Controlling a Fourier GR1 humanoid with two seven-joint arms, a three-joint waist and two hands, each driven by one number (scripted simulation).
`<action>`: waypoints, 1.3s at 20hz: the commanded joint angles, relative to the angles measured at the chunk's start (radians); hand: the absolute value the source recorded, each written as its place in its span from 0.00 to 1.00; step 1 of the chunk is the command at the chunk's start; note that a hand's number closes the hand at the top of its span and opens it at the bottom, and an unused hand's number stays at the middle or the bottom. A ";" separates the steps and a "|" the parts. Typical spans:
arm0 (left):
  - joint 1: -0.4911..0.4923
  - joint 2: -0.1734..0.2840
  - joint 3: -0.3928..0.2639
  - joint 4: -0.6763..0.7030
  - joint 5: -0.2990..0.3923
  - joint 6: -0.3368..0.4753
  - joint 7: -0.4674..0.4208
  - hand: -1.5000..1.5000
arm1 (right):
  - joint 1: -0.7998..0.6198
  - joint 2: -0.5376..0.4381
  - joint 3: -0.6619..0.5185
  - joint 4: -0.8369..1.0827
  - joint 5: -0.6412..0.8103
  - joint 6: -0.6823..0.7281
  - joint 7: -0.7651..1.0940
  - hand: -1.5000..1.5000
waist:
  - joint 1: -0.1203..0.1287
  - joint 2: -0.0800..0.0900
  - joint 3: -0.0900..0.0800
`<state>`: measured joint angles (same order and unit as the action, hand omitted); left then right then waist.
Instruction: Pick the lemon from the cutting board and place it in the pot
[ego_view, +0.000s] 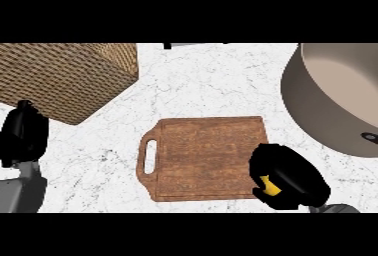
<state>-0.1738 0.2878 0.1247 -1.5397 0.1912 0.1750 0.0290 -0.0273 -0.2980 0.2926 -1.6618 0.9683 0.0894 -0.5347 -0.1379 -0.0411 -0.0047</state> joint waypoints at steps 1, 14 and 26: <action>0.011 -0.003 0.018 -0.005 0.015 -0.002 -0.015 0.50 | 0.179 -0.022 -0.092 -0.265 -0.046 -0.036 0.099 1.00 | -0.012 0.005 0.000; -0.054 -0.043 -0.040 0.002 0.009 -0.041 -0.028 0.50 | 0.285 -0.105 -0.753 -0.616 -0.528 0.091 0.325 1.00 | 0.116 0.039 0.005; -0.070 -0.031 -0.046 -0.071 0.000 -0.058 0.059 0.50 | 0.030 -0.390 -0.953 0.093 -0.561 0.140 0.067 1.00 | 0.145 0.042 0.005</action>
<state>-0.2417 0.2397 0.0649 -1.5604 0.1772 0.1316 0.0451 0.0657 -0.6348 -0.6267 -1.7488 0.4068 0.2304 -0.3885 0.0014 0.0016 0.0000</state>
